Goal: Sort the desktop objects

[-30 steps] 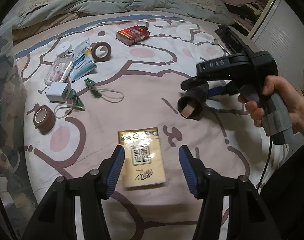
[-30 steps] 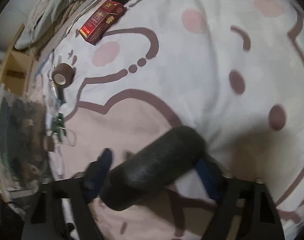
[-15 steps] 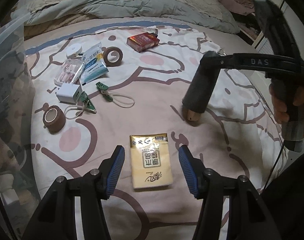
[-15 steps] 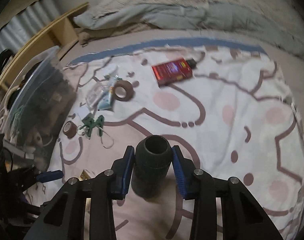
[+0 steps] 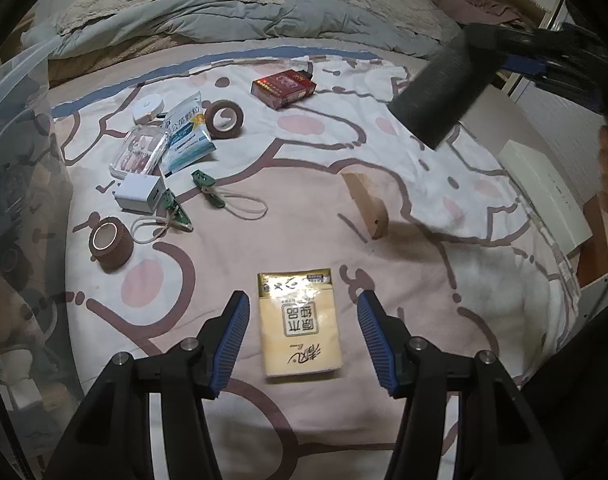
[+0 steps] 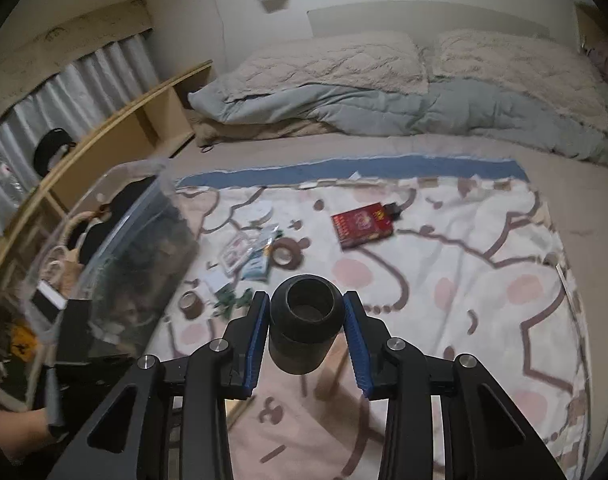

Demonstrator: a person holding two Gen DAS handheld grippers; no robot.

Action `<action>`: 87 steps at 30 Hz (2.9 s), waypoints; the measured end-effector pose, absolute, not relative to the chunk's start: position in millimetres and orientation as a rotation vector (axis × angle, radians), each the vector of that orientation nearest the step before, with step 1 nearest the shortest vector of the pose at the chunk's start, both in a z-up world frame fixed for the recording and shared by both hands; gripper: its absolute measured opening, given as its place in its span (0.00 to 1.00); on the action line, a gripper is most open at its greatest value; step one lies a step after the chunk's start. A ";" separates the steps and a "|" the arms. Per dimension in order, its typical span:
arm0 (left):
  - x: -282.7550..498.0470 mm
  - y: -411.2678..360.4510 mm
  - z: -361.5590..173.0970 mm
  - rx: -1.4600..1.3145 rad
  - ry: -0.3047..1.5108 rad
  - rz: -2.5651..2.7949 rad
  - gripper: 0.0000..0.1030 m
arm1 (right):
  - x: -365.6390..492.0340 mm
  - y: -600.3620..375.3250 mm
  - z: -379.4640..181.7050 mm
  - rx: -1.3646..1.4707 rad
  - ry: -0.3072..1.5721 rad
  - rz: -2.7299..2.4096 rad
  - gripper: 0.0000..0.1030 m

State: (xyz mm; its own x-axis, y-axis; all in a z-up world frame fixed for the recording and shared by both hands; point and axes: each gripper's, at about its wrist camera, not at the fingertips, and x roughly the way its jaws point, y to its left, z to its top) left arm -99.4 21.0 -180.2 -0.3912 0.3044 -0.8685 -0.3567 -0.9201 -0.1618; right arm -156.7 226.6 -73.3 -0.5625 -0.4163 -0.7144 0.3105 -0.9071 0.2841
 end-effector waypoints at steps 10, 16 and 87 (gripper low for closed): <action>-101.7 19.5 -206.7 -1.544 0.044 2.298 0.72 | -143.3 230.3 -155.6 1.591 -0.479 -2.070 0.37; -105.5 31.0 -221.8 -1.591 0.099 2.291 0.72 | -141.9 237.4 -185.4 1.720 -0.482 -2.024 0.37; -136.2 12.7 -249.5 -1.969 -0.162 2.345 0.89 | -121.6 223.9 -180.2 1.442 0.583 -2.412 0.12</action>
State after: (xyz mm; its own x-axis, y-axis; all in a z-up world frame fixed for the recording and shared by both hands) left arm -136.2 12.7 -249.5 -0.1734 0.1254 -0.9768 0.0103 -0.9916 -0.1291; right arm -121.6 223.9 -180.2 -0.4679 -0.0251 -0.8834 0.4260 -0.8822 -0.2006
